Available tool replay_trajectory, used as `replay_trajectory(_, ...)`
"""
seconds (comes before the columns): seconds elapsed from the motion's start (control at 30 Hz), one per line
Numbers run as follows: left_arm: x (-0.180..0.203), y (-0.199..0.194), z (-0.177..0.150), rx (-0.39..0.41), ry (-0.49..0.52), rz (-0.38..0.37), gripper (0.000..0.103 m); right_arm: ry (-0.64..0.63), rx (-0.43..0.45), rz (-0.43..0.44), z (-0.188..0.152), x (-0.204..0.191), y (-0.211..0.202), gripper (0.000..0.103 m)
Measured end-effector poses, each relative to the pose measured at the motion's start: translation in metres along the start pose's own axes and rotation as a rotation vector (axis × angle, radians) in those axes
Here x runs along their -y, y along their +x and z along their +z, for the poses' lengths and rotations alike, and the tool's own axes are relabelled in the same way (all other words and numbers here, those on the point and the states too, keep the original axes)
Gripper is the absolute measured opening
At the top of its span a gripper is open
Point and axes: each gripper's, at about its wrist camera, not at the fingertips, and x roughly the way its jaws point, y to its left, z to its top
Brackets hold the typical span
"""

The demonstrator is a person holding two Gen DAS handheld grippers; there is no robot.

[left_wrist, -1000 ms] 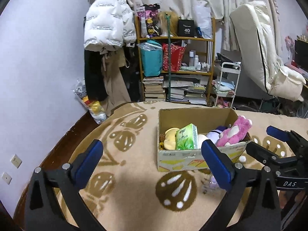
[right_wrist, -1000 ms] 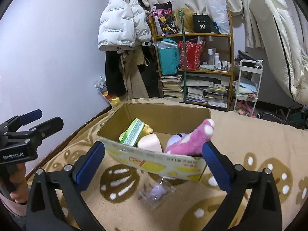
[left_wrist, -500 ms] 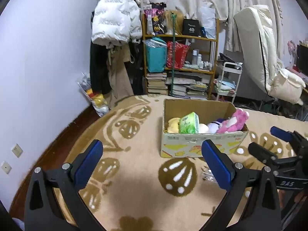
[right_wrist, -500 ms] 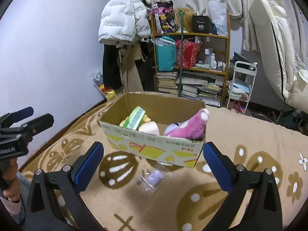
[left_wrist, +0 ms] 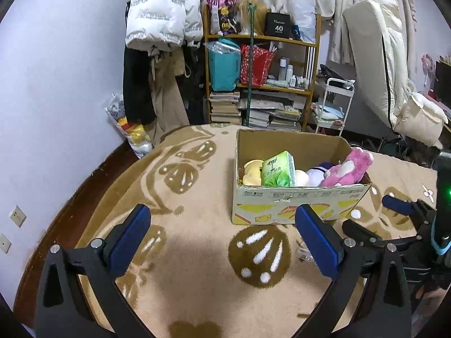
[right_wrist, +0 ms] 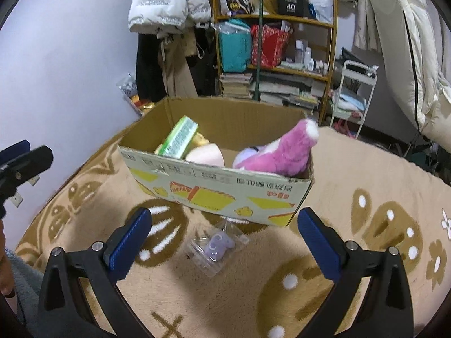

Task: Organize soft objects
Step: 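Lower the right tool to the clear bag with the purple toy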

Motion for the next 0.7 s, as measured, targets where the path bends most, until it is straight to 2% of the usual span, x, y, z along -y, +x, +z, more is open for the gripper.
replay_trajectory(0.43, 0.002, 0.03, 0.004, -0.035, 0.002, -0.023, 0.101, 0.02, -0.188, -0.005, -0.014, 0.0, 0.069, 0.103)
replay_trajectory(0.7, 0.008, 0.042, 0.006, -0.052, 0.023, -0.036, 0.101, 0.012, -0.26, -0.009, -0.026, -0.003, 0.101, 0.103)
